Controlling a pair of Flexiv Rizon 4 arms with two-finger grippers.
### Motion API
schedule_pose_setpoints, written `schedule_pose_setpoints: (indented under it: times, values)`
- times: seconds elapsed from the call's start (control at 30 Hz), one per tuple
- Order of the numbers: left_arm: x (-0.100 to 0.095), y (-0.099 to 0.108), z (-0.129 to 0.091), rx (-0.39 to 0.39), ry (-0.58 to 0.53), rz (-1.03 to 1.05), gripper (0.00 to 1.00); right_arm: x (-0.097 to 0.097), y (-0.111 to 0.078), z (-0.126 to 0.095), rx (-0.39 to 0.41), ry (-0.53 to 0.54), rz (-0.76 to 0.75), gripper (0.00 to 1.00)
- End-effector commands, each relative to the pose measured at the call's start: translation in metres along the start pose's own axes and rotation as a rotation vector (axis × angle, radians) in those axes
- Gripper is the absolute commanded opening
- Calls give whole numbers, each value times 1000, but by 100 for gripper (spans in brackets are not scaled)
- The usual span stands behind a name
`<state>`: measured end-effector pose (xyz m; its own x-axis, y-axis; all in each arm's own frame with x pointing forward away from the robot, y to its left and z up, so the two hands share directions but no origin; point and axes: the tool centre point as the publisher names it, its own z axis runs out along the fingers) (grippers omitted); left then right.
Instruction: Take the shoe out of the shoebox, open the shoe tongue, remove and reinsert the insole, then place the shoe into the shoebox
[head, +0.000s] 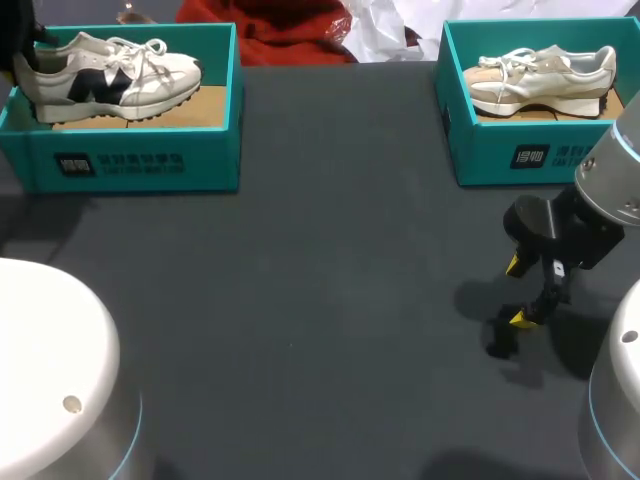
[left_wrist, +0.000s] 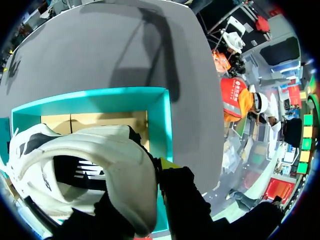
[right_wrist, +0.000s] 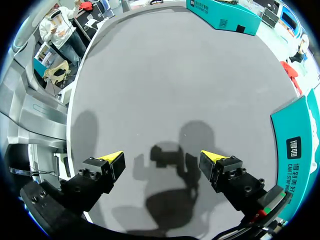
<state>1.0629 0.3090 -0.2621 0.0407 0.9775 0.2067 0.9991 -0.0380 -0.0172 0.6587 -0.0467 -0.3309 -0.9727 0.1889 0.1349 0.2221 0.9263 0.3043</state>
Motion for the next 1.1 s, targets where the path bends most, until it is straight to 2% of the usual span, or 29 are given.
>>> schedule_pose_setpoints:
  times: [0.03, 0.3, 0.6, 0.87, 1.1]
  values:
    - [1, 0, -2, -1, -1, 1, 0, 1, 0, 1, 1, -3, 1, 100]
    - [-13, -6, 31, 61, 20, -8, 0, 1, 0, 1, 1, -3, 1, 100]
    - [-8, -13, 42, 70, 14, -13, 0, 1, 0, 1, 1, -3, 1, 100]
    - [-20, -24, 53, 76, 31, 32, 0, 1, 0, 1, 1, -3, 1, 100]
    - [-24, -27, 66, 83, 44, 47, 0, 1, 0, 1, 1, -3, 1, 100]
